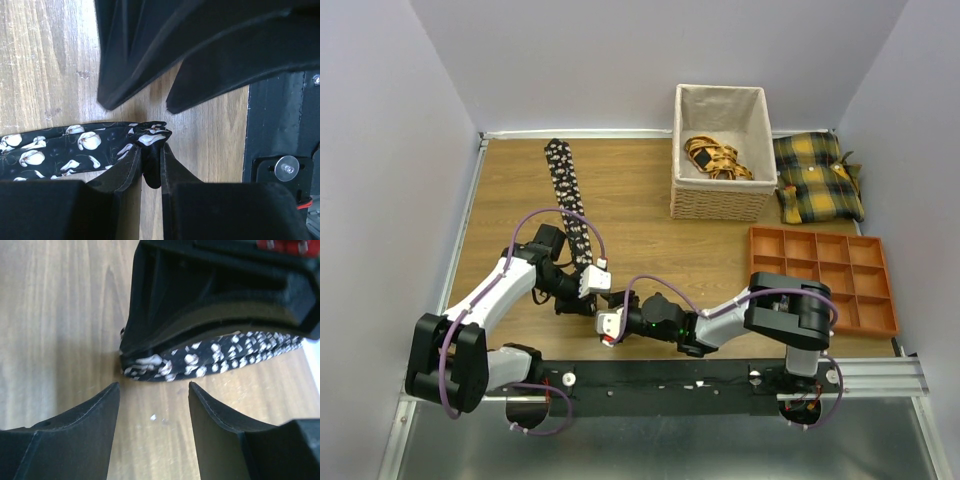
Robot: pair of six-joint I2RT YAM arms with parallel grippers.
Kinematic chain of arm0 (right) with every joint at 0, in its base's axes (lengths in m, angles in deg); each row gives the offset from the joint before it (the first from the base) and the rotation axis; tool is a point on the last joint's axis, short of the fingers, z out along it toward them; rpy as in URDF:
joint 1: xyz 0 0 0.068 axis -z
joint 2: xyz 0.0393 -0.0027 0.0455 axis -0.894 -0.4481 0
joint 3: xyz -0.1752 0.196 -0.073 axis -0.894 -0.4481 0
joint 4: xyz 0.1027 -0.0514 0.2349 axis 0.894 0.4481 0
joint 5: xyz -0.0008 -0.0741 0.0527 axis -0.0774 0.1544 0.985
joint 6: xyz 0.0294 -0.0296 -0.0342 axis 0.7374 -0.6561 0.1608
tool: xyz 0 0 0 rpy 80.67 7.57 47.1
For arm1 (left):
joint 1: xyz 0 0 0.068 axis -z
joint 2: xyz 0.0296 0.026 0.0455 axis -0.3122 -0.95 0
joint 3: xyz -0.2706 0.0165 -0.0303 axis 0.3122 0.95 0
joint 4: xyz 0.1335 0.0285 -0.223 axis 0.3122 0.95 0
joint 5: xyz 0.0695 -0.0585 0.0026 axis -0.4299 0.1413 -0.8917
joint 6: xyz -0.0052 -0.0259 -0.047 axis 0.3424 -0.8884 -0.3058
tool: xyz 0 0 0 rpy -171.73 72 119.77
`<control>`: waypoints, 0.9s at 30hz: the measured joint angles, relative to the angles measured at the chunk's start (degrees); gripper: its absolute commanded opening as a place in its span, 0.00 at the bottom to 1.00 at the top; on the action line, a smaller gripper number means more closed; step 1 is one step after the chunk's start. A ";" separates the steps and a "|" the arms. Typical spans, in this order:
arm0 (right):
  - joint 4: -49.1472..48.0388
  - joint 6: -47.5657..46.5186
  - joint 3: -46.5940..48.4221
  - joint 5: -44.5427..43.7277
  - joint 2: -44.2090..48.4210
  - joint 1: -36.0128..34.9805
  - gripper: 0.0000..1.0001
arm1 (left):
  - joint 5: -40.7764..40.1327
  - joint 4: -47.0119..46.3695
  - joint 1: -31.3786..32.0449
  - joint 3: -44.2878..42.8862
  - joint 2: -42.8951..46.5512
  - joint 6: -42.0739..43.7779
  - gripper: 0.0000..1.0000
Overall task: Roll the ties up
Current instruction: Roll the tie at the center of the board.
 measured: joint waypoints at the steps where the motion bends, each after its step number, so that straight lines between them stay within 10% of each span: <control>1: -0.39 -1.11 0.48 -0.31 -0.55 0.00 0.64 | 0.09 0.09 -0.04 0.00 -0.04 0.11 0.13; 27: -0.76 -3.50 5.49 2.05 -5.62 -1.51 0.57 | -0.70 -0.13 -0.96 -0.02 -0.63 0.63 0.13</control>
